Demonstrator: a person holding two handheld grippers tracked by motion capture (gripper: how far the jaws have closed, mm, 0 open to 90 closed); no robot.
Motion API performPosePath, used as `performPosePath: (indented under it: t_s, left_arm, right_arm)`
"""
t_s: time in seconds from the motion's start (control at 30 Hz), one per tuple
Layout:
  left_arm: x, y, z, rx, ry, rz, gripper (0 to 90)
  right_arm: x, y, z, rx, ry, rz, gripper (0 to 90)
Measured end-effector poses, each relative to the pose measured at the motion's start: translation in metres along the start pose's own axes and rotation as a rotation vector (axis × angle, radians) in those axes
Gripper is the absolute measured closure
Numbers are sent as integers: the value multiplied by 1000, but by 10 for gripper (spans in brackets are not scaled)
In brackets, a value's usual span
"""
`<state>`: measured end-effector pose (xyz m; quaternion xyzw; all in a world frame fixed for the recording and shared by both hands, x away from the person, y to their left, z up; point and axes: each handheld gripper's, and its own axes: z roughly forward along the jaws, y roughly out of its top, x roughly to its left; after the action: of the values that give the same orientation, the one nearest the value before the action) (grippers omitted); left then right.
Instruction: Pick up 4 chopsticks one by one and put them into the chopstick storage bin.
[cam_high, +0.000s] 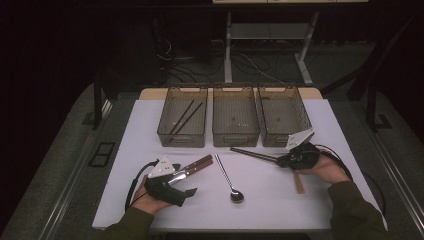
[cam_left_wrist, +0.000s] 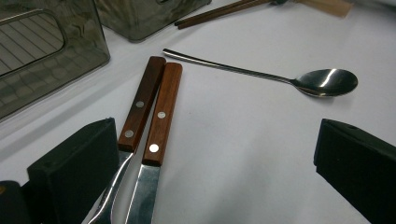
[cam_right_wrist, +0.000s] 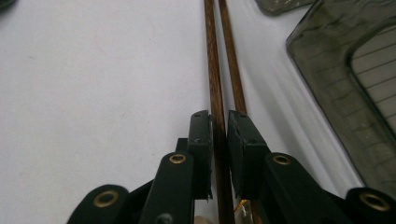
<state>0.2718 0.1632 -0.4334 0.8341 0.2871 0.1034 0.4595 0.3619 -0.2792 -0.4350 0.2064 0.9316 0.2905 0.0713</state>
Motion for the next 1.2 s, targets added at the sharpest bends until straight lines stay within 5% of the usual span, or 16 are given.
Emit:
performPosePath:
  t_s: [0.73, 1.2]
  left_arm:
    - [0, -1, 1, -1, -11, -2, 0]
    - [0, -1, 1, 0, -21, 0, 0]
  right_arm:
    - [1, 0, 2, 1, 12, -24, 844]
    - [5, 2, -13, -49, 25, -6, 846]
